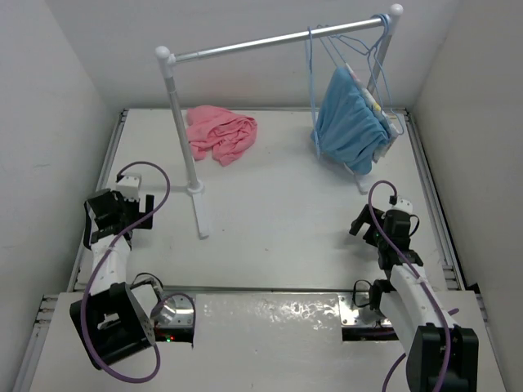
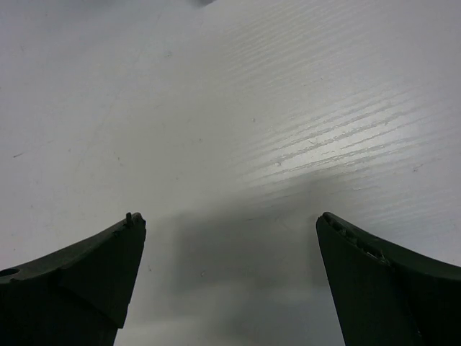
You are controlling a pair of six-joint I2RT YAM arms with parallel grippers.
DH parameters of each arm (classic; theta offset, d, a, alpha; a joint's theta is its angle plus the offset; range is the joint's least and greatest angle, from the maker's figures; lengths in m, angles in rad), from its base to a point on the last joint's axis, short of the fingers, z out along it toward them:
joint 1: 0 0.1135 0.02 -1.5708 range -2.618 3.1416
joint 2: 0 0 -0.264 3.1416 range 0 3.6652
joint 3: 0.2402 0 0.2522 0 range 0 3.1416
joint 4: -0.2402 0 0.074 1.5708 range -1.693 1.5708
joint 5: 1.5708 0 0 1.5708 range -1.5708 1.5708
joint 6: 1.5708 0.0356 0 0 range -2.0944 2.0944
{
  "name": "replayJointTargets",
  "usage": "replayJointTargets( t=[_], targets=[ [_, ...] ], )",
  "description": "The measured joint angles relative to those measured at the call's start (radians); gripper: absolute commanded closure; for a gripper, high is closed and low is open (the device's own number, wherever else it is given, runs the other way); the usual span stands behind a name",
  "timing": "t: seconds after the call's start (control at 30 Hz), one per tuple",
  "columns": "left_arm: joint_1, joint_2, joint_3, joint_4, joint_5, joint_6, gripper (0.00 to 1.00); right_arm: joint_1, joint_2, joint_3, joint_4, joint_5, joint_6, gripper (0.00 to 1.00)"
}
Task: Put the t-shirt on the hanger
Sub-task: Pick up the T-shirt at the corner of the board.
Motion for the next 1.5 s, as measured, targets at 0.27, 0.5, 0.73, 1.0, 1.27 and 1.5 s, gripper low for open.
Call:
replayJointTargets(
  t=[0.27,0.5,0.73,1.0,1.27,1.5],
  targets=[
    [0.000,0.064,0.056,-0.024,0.124,0.044,0.01,0.000,0.000,0.000,-0.001,0.003,0.000,0.01],
    [-0.071,0.520,0.627,-0.142,0.314,0.044,0.08,0.000,-0.012,-0.001,-0.002,0.021,-0.006,0.01],
    [-0.256,0.997,1.220,-0.183,0.376,-0.041,0.04,0.000,-0.017,-0.009,0.003,0.035,-0.019,0.01],
    [-0.390,1.377,1.542,-0.230,0.381,-0.121,0.00,0.000,-0.007,-0.010,0.006,0.055,-0.041,0.01],
    [-0.461,1.484,1.587,-0.223,0.247,-0.147,0.83,0.000,-0.007,-0.010,0.005,0.082,-0.054,0.01],
    [-0.462,1.464,1.590,-0.177,0.026,-0.207,1.00,0.000,-0.011,-0.010,0.003,0.085,-0.063,0.01]
  ],
)
